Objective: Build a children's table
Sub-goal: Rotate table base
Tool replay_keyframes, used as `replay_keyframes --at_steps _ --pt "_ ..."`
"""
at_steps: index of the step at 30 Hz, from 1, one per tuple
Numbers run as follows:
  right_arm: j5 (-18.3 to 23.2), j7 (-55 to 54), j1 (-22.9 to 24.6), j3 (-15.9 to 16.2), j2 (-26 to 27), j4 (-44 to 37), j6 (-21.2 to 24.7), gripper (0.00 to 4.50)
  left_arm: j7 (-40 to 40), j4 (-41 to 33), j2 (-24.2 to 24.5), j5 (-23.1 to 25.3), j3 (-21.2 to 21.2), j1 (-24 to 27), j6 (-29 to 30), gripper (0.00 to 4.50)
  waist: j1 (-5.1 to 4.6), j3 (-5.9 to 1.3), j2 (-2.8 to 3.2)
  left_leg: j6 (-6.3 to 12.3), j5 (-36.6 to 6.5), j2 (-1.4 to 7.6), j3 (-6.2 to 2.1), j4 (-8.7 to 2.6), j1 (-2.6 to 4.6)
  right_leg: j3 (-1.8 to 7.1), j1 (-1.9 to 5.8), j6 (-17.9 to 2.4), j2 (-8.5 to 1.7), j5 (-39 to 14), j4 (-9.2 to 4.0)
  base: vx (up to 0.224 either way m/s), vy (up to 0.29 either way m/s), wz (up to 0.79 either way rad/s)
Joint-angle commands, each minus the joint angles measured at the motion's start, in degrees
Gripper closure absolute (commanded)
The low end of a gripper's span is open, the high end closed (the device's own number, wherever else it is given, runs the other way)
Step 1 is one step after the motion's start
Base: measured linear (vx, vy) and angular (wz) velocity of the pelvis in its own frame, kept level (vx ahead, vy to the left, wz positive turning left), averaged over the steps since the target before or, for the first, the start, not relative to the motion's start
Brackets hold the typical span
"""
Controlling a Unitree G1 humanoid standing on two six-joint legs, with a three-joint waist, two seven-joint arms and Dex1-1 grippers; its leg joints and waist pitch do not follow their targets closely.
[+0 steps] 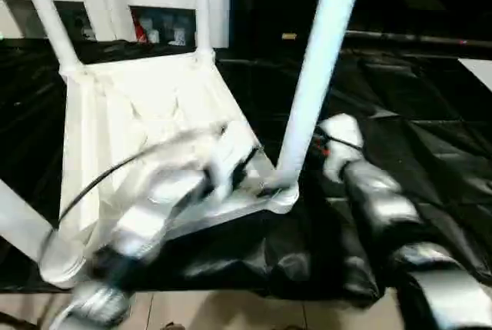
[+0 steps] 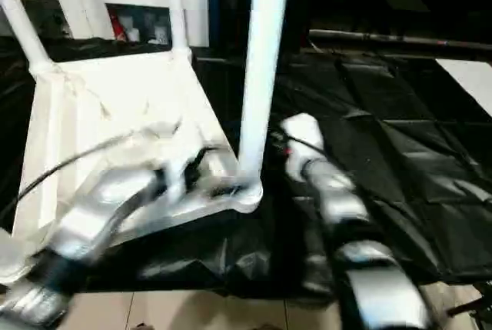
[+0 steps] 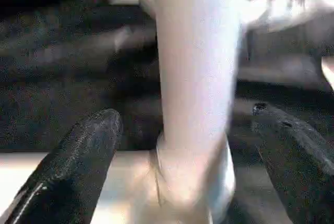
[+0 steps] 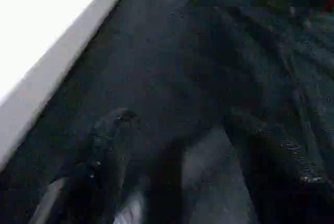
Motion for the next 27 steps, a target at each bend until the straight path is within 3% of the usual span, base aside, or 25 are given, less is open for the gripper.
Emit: replay_keyframes --at_steps 1,2,4,5,6,7,8,12,16,17,20,27 --pt "-0.3 0.6 0.5 0.2 -0.6 -2.7 1.3 1.36 -0.9 -2.8 0.4 1.3 -1.5 -0.2 1.5 0.03 0.39 -3.83 0.47 1.29 -12.2 0.3 0.48 -3.9 0.06 2.33 3.41 -11.9 -2.85 -9.9 -4.03 0.0 0.0 0.0" --pt "-0.5 1.4 2.1 0.5 -1.9 -5.0 2.6 1.36 -0.6 -4.1 2.6 3.3 -2.7 1.1 3.6 0.31 0.57 -3.71 0.26 1.11 -12.9 0.43 0.44 -4.01 0.17 2.33 3.46 -11.3 -2.83 -11.4 -4.15 0.0 0.0 0.0" --pt "-0.3 5.9 6.3 1.9 -4.2 -12.6 6.2 1.36 0.9 -5.0 5.1 6.2 -3.4 2.4 6.2 0.39 0.93 -3.51 -0.17 1.36 -13.5 0.4 0.46 -4.05 0.09 2.38 3.46 -9.6 -2.84 -13.9 -4.41 0.0 0.0 0.0" --pt "-0.3 5.9 6.3 1.9 -4.2 -12.6 6.2 1.36 0.9 -5.0 5.1 6.2 -3.4 2.4 6.2 0.44 1.07 -3.51 0.01 1.35 -13.3 0.3 0.45 -4.04 0.1 2.46 3.38 -8.7 -2.87 -15.0 -4.57 0.0 0.0 0.0" --pt "0.8 9.7 9.0 3.0 -5.4 -18.1 8.3 1.36 1.4 -5.4 5.5 6.9 -3.4 2.7 6.3 0.75 1.05 -3.46 -0.12 1.19 -13.5 0.2 0.43 -4.13 0.02 2.39 3.34 -8.2 -2.85 -16.8 -4.82 0.0 0.0 0.0" --pt "1.3 11.4 10.2 3.5 -5.9 -20.4 9.2 1.36 1.5 -5.6 5.6 7.1 -3.4 2.8 6.4 0.75 1.26 -3.45 -0.07 1.26 -13.7 0.25 0.45 -4.09 0.07 2.42 3.34 -7.6 -2.79 -17.1 -4.95 0.0 0.0 0.0" --pt "3.0 16.3 13.4 5.2 -7.7 -26.7 11.5 1.36 1.5 -6.5 6.0 7.3 -3.7 3.2 7.0 0.85 1.39 -3.37 -0.06 1.51 -13.9 0.35 0.39 -4.16 0.09 2.48 3.28 -7.4 -2.76 -16.9 -4.99 0.0 0.0 0.0" --pt "6.6 25.4 18.5 8.1 -12.7 -37.3 15.5 1.36 1.4 -6.6 6.4 8.0 -4.7 2.5 9.1 1.18 1.5 -3.38 0.01 1.98 -14.5 0.38 0.19 -4.28 -0.06 2.4 3.33 -7.4 -2.79 -17.1 -4.99 0.0 0.0 0.0" --pt "8.9 30.8 21.5 9.1 -17.1 -44.5 19.9 1.36 0.9 -6.8 5.8 7.7 -5.0 1.5 11.1 1.37 1.72 -3.3 -0.04 2.18 -14.6 0.29 0.17 -4.2 -0.19 2.37 3.44 -6.8 -2.87 -19.1 -5.39 0.0 0.0 0.0" --pt "9.0 32.0 22.3 9.4 -18.1 -46.1 21.0 1.36 0.8 -6.9 5.5 7.6 -5.1 1.3 11.6 1.65 1.78 -3.22 -0.06 2.24 -14.7 0.41 0.16 -4.2 -0.17 2.42 3.32 -6.6 -2.94 -19.6 -5.45 0.0 0.0 0.0" --pt "9.1 33.5 23.4 9.5 -19.3 -49.0 23.1 1.36 0.0 -6.8 5.2 7.7 -5.7 0.9 12.8 1.85 1.9 -3.23 -0.18 2.19 -14.9 0.38 0.1 -4.17 -0.13 2.37 3.11 -5.6 -3.05 -22.5 -5.8 0.0 0.0 0.0" --pt "11.2 35.1 24.6 10.2 -21.8 -53.6 27.6 1.36 -2.3 -7.8 6.8 7.7 -6.8 0.9 14.2 2.31 1.99 -3.28 -0.29 2.16 -13.6 0.46 0.02 -4.16 -0.26 2.32 3.14 -6.1 -3.08 -20.8 -5.56 0.0 0.0 0.0"
